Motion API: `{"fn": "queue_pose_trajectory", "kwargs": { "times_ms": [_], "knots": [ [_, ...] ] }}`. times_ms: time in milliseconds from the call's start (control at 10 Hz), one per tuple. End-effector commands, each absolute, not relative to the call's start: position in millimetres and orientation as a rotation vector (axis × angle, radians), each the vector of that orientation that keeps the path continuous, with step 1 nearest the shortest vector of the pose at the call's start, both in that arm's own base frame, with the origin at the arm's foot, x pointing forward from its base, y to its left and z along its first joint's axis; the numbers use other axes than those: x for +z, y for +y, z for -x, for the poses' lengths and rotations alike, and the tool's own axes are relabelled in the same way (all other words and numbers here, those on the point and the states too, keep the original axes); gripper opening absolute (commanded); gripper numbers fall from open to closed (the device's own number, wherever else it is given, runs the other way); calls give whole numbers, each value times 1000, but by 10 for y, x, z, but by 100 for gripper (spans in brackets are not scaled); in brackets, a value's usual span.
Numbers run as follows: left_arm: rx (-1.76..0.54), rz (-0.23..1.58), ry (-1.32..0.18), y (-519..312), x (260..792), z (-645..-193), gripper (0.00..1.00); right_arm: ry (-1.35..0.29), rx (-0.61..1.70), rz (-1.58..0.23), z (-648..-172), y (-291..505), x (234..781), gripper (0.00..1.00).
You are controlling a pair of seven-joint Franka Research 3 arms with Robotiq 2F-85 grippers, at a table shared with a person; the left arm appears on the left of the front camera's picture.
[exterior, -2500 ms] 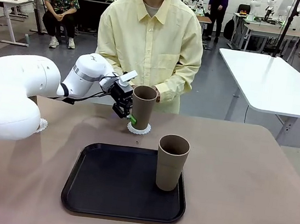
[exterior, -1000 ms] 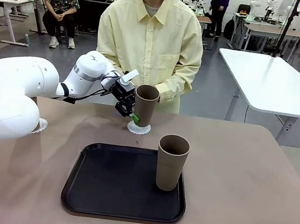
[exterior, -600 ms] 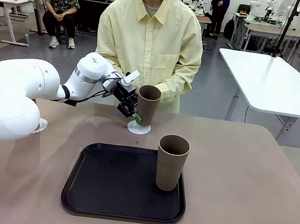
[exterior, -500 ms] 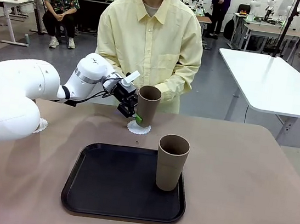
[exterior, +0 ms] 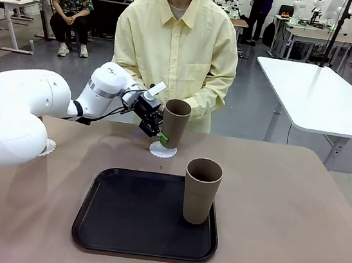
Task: Place coasters on the table and set cups on them.
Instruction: Take one Reusable plastic cup from the Flat Tray and place it on a coaster set by the human.
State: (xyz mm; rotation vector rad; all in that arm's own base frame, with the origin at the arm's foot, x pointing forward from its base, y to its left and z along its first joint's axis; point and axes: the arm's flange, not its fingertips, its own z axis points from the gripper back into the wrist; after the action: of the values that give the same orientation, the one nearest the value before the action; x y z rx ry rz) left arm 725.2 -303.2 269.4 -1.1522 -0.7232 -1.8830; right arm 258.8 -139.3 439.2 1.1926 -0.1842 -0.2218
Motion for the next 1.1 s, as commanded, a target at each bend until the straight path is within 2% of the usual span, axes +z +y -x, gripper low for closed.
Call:
{"fn": "queue_pose_trajectory", "kwargs": {
  "times_ms": [0,1000],
  "knots": [
    [-1849,1180,-687,-3079,2750,-7559,81,-184,-220,-1205,-2592,-1399,4392,100],
    [-1838,1199,-655,-3038,2709,-7495,81,-184,-220,-1205,-2592,-1399,4392,100]
  ]
}}
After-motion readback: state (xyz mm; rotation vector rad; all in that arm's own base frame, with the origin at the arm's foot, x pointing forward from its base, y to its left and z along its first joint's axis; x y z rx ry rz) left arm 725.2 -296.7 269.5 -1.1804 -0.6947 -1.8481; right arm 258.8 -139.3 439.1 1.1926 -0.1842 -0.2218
